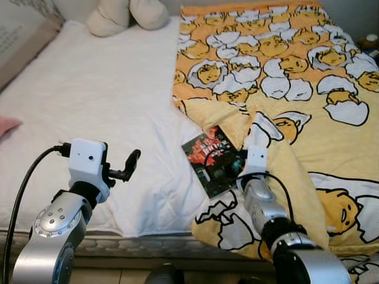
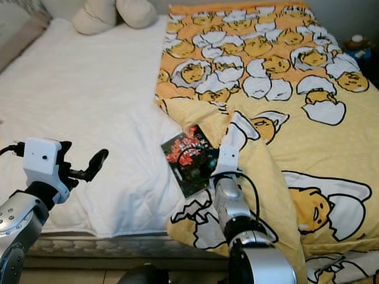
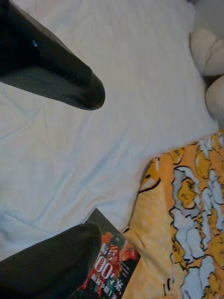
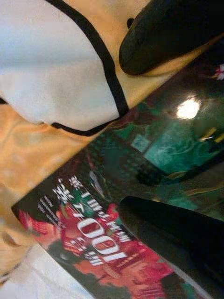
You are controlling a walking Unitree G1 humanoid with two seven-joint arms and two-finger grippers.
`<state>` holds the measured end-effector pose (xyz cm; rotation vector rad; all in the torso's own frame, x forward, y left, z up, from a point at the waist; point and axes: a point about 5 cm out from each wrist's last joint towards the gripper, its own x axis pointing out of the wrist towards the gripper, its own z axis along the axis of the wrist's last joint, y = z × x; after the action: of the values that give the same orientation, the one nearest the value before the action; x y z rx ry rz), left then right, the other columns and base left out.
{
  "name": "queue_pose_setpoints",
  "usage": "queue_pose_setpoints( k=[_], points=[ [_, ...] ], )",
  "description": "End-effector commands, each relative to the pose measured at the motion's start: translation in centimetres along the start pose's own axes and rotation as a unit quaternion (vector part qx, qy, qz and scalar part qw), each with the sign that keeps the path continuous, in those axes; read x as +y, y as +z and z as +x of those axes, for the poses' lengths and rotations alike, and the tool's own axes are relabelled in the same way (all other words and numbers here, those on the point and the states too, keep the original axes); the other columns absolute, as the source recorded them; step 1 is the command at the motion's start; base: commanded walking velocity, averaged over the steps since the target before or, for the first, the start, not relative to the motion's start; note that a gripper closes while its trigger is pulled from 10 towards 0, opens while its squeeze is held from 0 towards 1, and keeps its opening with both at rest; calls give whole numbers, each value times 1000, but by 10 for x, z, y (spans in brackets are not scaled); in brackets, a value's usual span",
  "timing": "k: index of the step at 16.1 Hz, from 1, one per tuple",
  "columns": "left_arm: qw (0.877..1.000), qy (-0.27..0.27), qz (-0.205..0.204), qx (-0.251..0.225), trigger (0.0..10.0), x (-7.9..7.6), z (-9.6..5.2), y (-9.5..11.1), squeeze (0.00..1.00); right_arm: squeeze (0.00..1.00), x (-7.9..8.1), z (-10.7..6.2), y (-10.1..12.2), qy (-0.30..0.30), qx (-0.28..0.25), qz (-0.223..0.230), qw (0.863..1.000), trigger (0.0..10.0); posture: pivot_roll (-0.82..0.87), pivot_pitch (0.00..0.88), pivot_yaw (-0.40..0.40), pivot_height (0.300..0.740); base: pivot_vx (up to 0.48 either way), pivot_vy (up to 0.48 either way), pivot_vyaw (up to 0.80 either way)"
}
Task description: Clean up the room
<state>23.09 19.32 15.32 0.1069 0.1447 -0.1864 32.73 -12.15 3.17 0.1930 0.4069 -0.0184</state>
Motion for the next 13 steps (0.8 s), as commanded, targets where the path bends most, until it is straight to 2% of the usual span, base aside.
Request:
queue_pose_setpoints(
  k=[1, 7, 8, 13],
  points=[
    [1000, 2, 4, 0, 10000, 2, -2, 3, 0, 0, 7, 0, -5, 13, 14, 27, 999, 10000, 234, 93, 120, 740, 0, 0, 0],
    [1000, 3, -10, 8, 10000, -2, 0, 1, 0, 0, 19, -4, -25, 79, 82, 129, 985, 10000, 210, 95, 113, 740, 0, 0, 0],
    [1000, 1, -13, 12, 10000, -3, 1, 0, 0, 0, 23, -5, -28, 100, 93, 138, 981, 0, 204, 96, 114, 740, 0, 0, 0],
    [1000, 0, -15, 14, 10000, -4, 5, -2, 0, 0, 36, -3, -14, 141, 67, 171, 973, 0, 193, 94, 114, 740, 0, 0, 0]
  ],
)
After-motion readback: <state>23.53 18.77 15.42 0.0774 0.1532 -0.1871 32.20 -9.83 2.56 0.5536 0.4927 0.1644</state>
